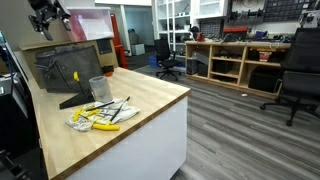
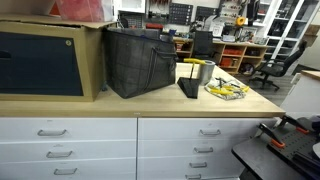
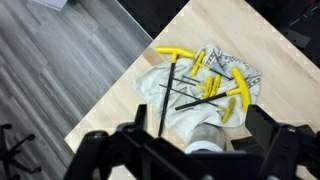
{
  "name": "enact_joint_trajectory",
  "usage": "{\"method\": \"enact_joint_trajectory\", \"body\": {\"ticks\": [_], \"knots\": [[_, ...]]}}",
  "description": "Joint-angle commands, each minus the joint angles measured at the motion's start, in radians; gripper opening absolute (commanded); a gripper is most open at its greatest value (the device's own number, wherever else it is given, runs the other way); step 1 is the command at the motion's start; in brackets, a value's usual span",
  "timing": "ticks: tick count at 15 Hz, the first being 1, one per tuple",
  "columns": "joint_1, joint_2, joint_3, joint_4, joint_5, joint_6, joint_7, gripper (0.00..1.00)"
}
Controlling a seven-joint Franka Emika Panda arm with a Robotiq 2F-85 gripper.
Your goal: Remove the yellow object from the black platform and put it on the table
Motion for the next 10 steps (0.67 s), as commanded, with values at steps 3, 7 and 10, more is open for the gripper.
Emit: {"method": "enact_joint_trajectory", "body": {"ticks": [3, 7, 10], "knots": [[0.025, 0.248, 0.024, 0.289, -0.022, 0.003, -0.131, 1.0], [0.043, 0.362, 0.048, 0.41, -0.001, -0.019, -0.232, 1.0], [0.057, 0.407, 0.063, 0.443, -0.015, -0.02, -0.292, 1.0]]}}
